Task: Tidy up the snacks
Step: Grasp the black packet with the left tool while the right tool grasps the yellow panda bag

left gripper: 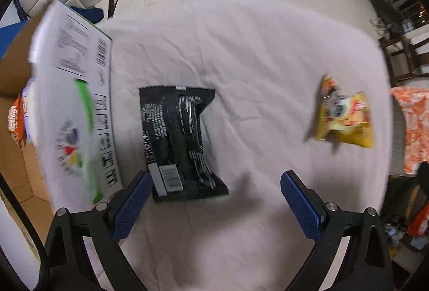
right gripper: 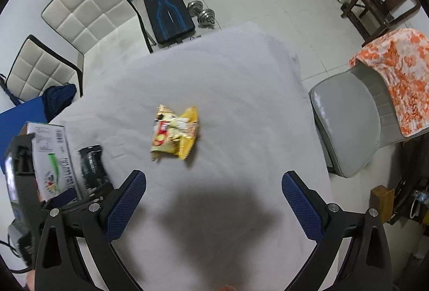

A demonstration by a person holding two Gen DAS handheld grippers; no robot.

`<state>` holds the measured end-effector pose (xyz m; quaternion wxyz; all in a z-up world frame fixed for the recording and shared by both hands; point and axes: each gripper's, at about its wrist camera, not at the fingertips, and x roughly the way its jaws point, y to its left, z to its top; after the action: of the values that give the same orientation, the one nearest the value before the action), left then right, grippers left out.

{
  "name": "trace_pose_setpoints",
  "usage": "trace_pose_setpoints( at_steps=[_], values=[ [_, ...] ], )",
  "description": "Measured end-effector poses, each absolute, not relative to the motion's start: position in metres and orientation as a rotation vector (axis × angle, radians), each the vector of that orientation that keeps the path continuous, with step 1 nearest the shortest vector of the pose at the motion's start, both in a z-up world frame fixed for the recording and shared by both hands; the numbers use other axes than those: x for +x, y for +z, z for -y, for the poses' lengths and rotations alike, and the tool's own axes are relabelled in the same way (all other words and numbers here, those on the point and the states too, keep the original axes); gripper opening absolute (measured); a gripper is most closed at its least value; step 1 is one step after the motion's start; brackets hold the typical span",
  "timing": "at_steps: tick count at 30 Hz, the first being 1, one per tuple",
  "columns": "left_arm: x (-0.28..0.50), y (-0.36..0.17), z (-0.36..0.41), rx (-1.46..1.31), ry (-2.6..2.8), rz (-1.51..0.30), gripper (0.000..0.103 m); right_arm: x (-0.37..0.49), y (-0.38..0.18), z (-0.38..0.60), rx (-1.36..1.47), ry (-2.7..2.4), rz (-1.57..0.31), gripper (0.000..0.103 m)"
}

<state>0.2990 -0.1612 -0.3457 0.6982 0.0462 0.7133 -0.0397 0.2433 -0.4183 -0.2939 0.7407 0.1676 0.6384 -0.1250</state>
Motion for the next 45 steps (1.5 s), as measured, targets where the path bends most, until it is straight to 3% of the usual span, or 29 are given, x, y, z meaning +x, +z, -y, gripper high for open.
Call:
trace_pose_setpoints(
  at_steps=[9,15,17,20,21,22,25,45],
  values=[
    [0.299,-0.398,0.141,0.112,0.058,-1.702,0.101,0.272,-0.344,0.412,0.458,-0.182,-1.476,0.103],
    [0.302,-0.394,0.133,0.048,0.047,-1.661,0.098,0.305,-0.369,0.390,0.472,-0.130,-1.512,0.103],
    [0.305,-0.392,0.130,0.025,0.015,-1.660,0.081,0.318,-0.378,0.385,0.471,-0.126,-1.533,0.103],
    [0.310,-0.390,0.121,-0.007,-0.011,-1.660,0.071,0.331,-0.393,0.379,0.469,-0.126,-1.576,0.100],
    [0.310,-0.389,0.122,-0.001,-0.016,-1.655,0.068,0.334,-0.397,0.379,0.463,-0.128,-1.595,0.091],
    [0.312,-0.386,0.120,0.005,-0.022,-1.649,0.060,0.335,-0.403,0.377,0.445,-0.137,-1.625,0.073],
    [0.313,-0.379,0.120,0.014,-0.030,-1.635,0.051,0.334,-0.415,0.375,0.427,-0.126,-1.673,0.060],
    [0.168,-0.378,0.141,0.211,-0.289,-1.671,0.050,0.168,-0.430,0.390,0.360,-0.105,-1.825,0.058]
  ],
)
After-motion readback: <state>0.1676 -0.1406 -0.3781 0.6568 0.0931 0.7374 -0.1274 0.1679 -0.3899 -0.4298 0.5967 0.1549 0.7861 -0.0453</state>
